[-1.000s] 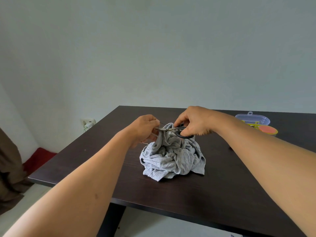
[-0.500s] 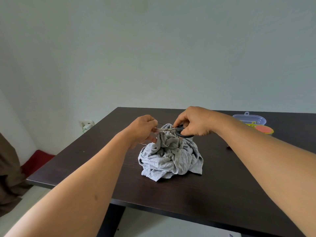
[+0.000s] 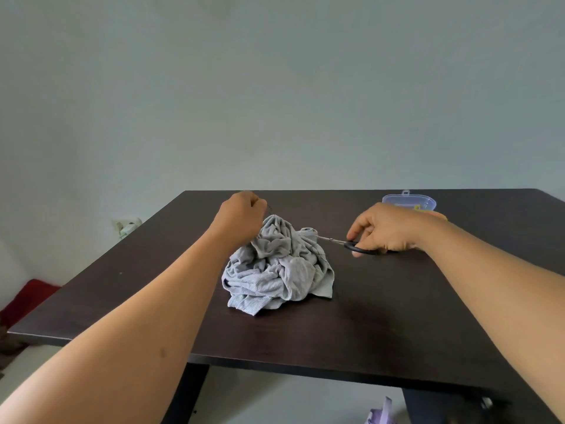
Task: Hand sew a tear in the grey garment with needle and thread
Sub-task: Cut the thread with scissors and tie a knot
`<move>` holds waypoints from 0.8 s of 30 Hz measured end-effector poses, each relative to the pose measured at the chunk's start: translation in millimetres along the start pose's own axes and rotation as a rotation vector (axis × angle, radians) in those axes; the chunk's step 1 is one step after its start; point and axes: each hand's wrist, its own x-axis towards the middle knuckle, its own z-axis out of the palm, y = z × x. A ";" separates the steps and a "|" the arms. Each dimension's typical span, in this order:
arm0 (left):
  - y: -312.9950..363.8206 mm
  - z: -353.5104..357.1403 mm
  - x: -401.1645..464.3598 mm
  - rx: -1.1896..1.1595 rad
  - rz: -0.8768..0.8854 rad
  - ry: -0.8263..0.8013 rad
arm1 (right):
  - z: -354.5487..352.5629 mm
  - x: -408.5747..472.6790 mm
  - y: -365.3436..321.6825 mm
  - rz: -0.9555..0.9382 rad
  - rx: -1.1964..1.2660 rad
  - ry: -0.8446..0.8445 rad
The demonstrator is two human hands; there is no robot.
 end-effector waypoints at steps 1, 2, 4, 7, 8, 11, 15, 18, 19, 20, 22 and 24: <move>4.1 0.3 -1.3 -0.007 0.013 0.006 | 0.4 -0.9 1.8 0.012 -0.027 0.002; 12.3 6.3 -3.7 -0.017 0.032 -0.011 | 0.2 -4.6 8.8 0.037 -0.059 0.010; 26.7 18.3 -8.3 -0.052 0.063 -0.057 | 1.5 -7.8 19.9 0.067 -0.105 0.016; 42.5 44.6 -15.9 -0.204 0.023 -0.170 | 6.3 -11.4 38.9 0.113 -0.165 0.020; 45.3 55.0 -18.6 -0.257 -0.002 -0.213 | 7.9 -13.6 45.0 0.129 -0.196 0.026; 49.2 86.4 -28.8 -0.344 -0.076 -0.328 | 9.8 -21.5 61.6 0.173 -0.250 0.049; 48.8 120.0 -41.8 -0.509 -0.212 -0.381 | 11.9 -27.4 82.0 0.208 -0.236 0.087; 48.4 137.1 -47.4 -0.563 -0.270 -0.387 | 17.2 -30.8 91.0 0.217 -0.228 0.079; 48.3 141.6 -49.0 -0.567 -0.280 -0.386 | 19.0 -31.2 92.5 0.217 -0.219 0.080; 48.4 146.1 -50.5 -0.563 -0.284 -0.386 | 20.6 -31.2 93.7 0.213 -0.210 0.084; 49.5 154.8 -52.5 -0.544 -0.287 -0.381 | 21.5 -30.2 94.0 0.202 -0.204 0.087; 50.7 161.6 -52.6 -0.540 -0.296 -0.371 | 21.8 -28.5 93.5 0.196 -0.211 0.075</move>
